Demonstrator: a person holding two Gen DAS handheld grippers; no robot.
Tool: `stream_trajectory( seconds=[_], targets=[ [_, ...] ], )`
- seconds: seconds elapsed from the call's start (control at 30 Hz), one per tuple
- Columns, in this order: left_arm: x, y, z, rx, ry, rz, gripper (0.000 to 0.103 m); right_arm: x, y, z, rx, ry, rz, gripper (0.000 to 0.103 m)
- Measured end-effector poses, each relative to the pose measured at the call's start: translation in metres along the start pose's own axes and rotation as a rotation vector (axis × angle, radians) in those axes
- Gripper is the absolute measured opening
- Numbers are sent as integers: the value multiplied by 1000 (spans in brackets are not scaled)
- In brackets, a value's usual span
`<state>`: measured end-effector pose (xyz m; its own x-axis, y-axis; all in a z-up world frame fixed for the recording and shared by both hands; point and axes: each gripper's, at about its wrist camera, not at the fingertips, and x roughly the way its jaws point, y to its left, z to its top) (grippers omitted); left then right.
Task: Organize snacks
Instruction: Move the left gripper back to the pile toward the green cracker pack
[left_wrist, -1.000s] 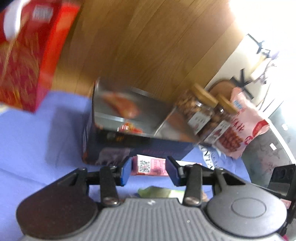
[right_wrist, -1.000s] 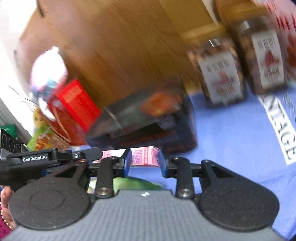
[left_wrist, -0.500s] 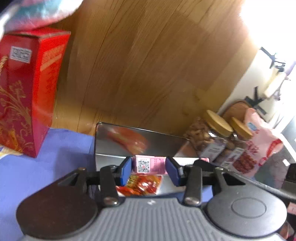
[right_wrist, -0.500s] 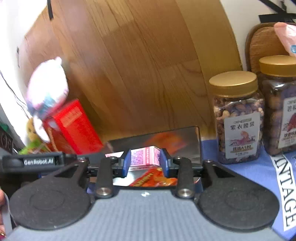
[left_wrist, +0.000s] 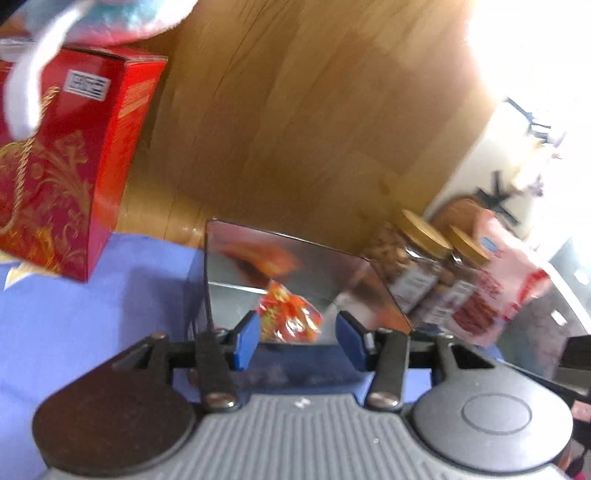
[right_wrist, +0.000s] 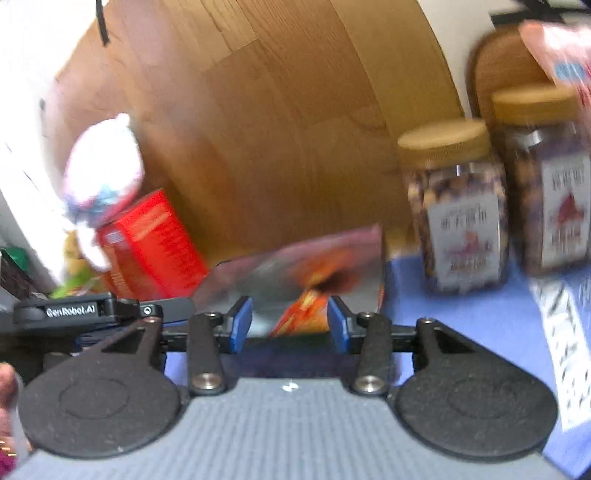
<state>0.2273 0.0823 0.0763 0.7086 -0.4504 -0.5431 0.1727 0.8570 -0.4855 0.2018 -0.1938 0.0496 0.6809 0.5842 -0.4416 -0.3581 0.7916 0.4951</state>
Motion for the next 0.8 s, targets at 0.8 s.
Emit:
stream_trajectory(
  seconds=[0.8],
  targets=[
    [-74, 8, -87, -140, 52, -93, 52, -72, 23, -118, 137, 89, 91, 48]
  ],
)
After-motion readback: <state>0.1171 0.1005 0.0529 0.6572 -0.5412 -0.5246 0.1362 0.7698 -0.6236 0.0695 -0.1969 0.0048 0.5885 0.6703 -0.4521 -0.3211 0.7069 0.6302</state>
